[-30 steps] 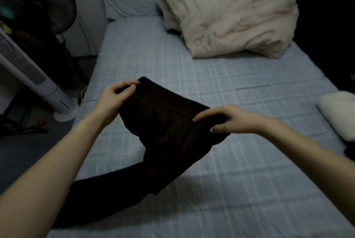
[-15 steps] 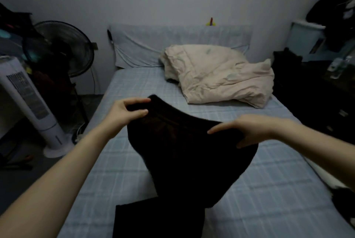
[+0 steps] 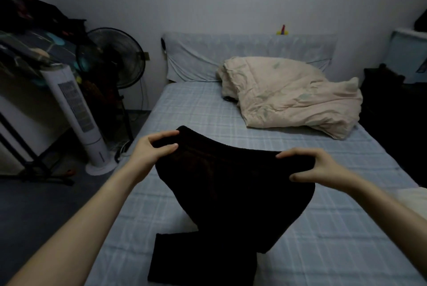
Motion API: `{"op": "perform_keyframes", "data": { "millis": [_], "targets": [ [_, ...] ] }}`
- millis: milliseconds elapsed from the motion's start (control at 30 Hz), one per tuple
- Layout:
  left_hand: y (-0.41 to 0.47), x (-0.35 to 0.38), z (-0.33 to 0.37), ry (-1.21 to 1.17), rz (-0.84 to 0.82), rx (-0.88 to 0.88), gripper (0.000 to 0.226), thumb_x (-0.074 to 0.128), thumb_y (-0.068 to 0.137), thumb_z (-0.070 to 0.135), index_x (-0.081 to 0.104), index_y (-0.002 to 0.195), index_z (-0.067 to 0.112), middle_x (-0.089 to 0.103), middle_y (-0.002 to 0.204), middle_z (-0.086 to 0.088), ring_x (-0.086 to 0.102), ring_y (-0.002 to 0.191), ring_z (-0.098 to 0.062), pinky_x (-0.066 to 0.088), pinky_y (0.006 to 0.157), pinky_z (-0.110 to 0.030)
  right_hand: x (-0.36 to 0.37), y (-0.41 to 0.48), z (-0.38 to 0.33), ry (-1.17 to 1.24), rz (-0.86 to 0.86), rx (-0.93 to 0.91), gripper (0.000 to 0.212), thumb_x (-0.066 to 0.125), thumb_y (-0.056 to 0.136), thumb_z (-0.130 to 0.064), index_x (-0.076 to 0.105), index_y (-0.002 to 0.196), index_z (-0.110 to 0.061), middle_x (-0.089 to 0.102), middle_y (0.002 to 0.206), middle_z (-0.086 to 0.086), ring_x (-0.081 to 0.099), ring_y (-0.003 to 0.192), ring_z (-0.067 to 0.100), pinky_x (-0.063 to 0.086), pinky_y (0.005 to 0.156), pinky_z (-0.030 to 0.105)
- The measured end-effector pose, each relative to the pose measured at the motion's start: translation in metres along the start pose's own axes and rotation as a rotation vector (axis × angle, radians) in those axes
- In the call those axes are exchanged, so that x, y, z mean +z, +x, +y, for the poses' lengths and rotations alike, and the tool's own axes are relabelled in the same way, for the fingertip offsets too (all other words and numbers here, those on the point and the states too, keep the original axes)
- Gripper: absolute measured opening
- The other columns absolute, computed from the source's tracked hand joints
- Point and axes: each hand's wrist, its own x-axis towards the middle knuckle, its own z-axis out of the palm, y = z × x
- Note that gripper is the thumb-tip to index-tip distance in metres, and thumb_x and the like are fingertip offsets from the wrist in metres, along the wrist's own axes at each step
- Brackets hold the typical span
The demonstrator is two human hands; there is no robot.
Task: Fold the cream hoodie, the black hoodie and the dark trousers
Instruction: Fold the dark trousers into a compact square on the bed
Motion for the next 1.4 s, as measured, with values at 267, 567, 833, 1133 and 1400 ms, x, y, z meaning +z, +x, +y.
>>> {"op": "perform_keyframes", "data": {
  "millis": [267, 567, 833, 1133, 1400],
  "targets": [
    [-0.01, -0.007, 0.093, -0.216, 0.115, 0.172, 0.037, 0.065, 0.086, -0.002, 0.069, 0.117, 0.016, 0.075, 0.102, -0.004, 0.071, 0.093, -0.016, 0.058, 0.079, -0.025, -0.05, 0.034, -0.094, -0.016, 0.097, -0.228, 0.042, 0.077, 0.072, 0.014, 0.071, 0.106, -0.01, 0.071, 0.102, -0.015, 0.063, 0.1, -0.004, 0.044, 0.086, 0.008],
    [-0.06, -0.019, 0.052, -0.132, 0.051, 0.006, 0.036, 0.067, 0.08, -0.001, 0.072, 0.108, 0.021, 0.076, 0.101, -0.003, 0.072, 0.091, -0.015, 0.059, 0.074, -0.023, -0.035, 0.019, -0.054, 0.027, -0.186, -0.071, 0.045, 0.078, 0.07, 0.011, 0.073, 0.107, -0.015, 0.071, 0.11, -0.004, 0.065, 0.106, 0.011, 0.052, 0.09, 0.021],
    [-0.01, 0.02, -0.092, -0.09, 0.081, -0.271, 0.036, 0.071, 0.084, 0.001, 0.071, 0.115, 0.018, 0.074, 0.108, -0.002, 0.071, 0.099, -0.017, 0.059, 0.078, -0.025, 0.013, 0.053, 0.072, -0.005, -0.223, 0.171, 0.045, 0.081, 0.075, 0.001, 0.072, 0.108, -0.028, 0.071, 0.11, -0.007, 0.067, 0.105, 0.013, 0.053, 0.091, 0.026],
    [0.121, 0.072, -0.248, 0.107, -0.164, -0.383, 0.06, 0.077, 0.075, -0.006, 0.067, 0.121, 0.032, 0.068, 0.12, 0.011, 0.064, 0.111, -0.006, 0.053, 0.094, -0.024, 0.053, 0.112, 0.267, 0.026, 0.067, 0.344, 0.052, 0.08, 0.07, 0.01, 0.069, 0.103, -0.028, 0.072, 0.103, -0.004, 0.068, 0.091, 0.001, 0.052, 0.079, 0.013],
    [0.322, 0.126, -0.351, 0.326, -0.198, -0.101, 0.054, 0.071, 0.082, -0.003, 0.06, 0.126, 0.028, 0.063, 0.124, 0.007, 0.06, 0.113, 0.0, 0.044, 0.105, -0.025, 0.033, 0.259, 0.413, -0.183, 0.398, 0.302, 0.052, 0.077, 0.069, 0.012, 0.068, 0.105, -0.024, 0.068, 0.104, -0.003, 0.063, 0.101, 0.01, 0.043, 0.086, 0.01]
  ]
}}
